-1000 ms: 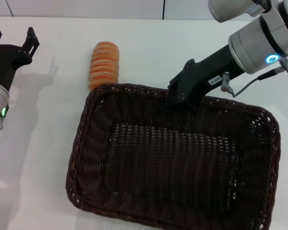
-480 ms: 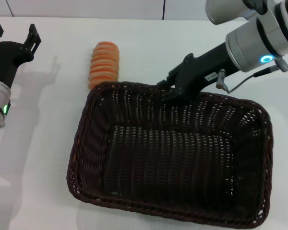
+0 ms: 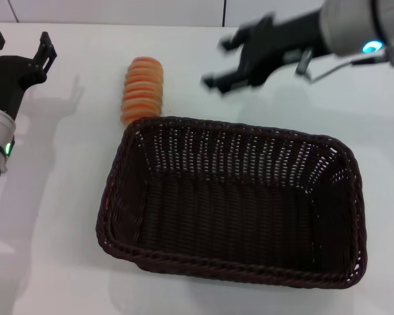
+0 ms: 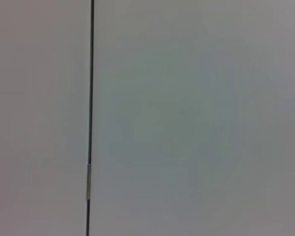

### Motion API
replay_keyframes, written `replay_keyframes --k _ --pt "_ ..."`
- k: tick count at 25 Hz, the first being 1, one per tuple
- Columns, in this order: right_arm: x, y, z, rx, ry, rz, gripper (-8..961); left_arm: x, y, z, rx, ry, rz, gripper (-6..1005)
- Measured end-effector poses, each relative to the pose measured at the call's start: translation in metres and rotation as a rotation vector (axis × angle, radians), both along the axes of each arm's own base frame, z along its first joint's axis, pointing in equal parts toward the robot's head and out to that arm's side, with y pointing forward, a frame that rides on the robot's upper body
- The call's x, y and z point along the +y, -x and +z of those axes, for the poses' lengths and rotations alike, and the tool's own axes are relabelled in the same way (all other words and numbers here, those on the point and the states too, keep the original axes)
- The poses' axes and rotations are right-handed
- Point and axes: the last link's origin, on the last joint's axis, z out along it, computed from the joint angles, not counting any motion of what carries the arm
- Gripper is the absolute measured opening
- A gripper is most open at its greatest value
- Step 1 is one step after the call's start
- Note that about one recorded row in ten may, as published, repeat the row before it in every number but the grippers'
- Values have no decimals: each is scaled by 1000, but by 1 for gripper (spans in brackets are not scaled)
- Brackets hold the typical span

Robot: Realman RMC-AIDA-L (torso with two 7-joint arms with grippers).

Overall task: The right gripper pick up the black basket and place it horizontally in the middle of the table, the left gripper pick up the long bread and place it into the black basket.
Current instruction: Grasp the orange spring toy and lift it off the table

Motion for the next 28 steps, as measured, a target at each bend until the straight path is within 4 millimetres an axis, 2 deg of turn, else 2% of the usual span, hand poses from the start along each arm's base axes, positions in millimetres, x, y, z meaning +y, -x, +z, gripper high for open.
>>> replay_keyframes --k 4,5,7,10,15,19,24,25,28 --pt "6 -19 35 172 -356 -49 760 3 -2 1 3 -2 -8 840" --pt "4 -26 43 214 -452 -57 768 4 -3 2 5 -2 -10 839" --pt "-4 -45 59 274 -649 -81 785 6 -4 2 7 -2 -14 837" --pt "-24 -85 74 313 -893 -176 810 7 -10 2 8 -2 -36 835" --pt "-68 -155 80 333 -1285 -389 828 16 -25 -7 22 44 -81 830" --pt "-113 -195 75 408 -1533 -397 827 27 -39 -19 48 131 -95 827" --pt "-154 -249 64 524 -1619 -484 824 44 -64 -31 77 284 -63 823" --pt "-159 -257 63 529 -1622 -511 824 44 -64 -31 77 284 -63 822" --pt "-169 -272 61 521 -1637 -575 824 54 -87 -30 108 424 29 820"
